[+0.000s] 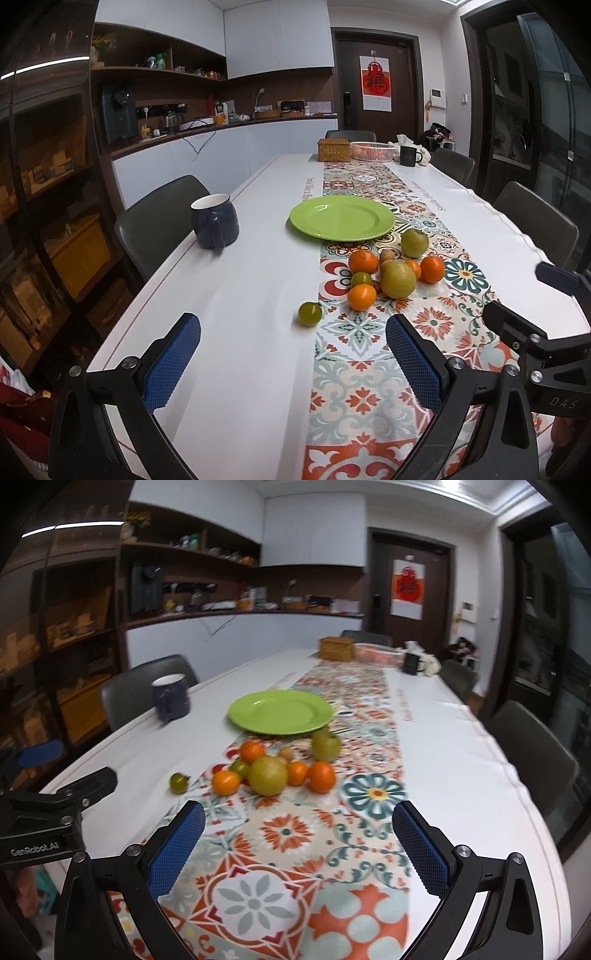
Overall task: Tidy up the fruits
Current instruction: 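Move the left tool toward a small green tomato while the right tool approaches an orange tangerine, then close the left tool on the green tomato while the right tool closes on the tangerine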
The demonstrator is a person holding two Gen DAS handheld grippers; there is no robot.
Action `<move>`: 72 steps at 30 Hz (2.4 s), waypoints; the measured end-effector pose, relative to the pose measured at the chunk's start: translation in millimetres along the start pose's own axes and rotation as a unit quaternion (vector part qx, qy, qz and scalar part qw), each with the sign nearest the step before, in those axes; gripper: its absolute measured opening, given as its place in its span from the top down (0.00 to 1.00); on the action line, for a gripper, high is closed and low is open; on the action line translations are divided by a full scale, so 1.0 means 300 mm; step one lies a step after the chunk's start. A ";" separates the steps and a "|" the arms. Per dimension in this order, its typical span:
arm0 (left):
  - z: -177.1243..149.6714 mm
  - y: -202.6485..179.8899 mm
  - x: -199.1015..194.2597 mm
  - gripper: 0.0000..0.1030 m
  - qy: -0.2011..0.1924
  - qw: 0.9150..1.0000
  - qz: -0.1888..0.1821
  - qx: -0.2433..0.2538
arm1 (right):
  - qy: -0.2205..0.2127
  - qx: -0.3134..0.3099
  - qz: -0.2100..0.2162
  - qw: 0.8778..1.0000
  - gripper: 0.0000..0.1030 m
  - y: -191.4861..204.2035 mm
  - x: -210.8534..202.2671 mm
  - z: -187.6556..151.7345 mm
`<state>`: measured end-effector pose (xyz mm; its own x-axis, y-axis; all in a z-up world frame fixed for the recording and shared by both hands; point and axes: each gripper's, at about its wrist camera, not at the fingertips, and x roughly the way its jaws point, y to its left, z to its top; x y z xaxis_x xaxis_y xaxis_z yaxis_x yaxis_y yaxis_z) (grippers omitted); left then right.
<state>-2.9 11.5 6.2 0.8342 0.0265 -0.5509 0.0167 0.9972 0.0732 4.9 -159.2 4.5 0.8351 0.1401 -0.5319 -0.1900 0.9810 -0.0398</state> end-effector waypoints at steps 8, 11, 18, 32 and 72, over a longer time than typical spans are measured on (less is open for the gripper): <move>-0.006 0.034 0.098 0.20 0.010 1.000 -0.023 0.015 | 0.012 -0.034 0.050 0.998 0.18 0.061 0.117 0.028; -0.004 0.038 0.137 0.24 0.012 0.999 -0.029 0.033 | 0.018 -0.040 0.064 0.997 0.23 0.080 0.172 0.040; -0.010 0.049 0.232 0.34 0.036 0.996 -0.055 0.064 | 0.056 -0.071 0.102 0.991 0.38 0.144 0.299 0.045; -0.023 0.028 0.420 0.45 0.099 0.985 -0.108 0.093 | 0.126 -0.084 0.144 0.978 0.53 0.188 0.488 0.020; 0.037 0.046 0.440 0.73 0.126 0.985 -0.120 0.012 | 0.110 -0.069 0.152 0.980 0.62 0.178 0.499 0.092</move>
<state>113.4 27.9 -56.3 0.6416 -0.1897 -0.7432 0.2115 0.9751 -0.0663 134.0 -82.1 -53.8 0.6012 0.3759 -0.7051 -0.4930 0.8690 0.0429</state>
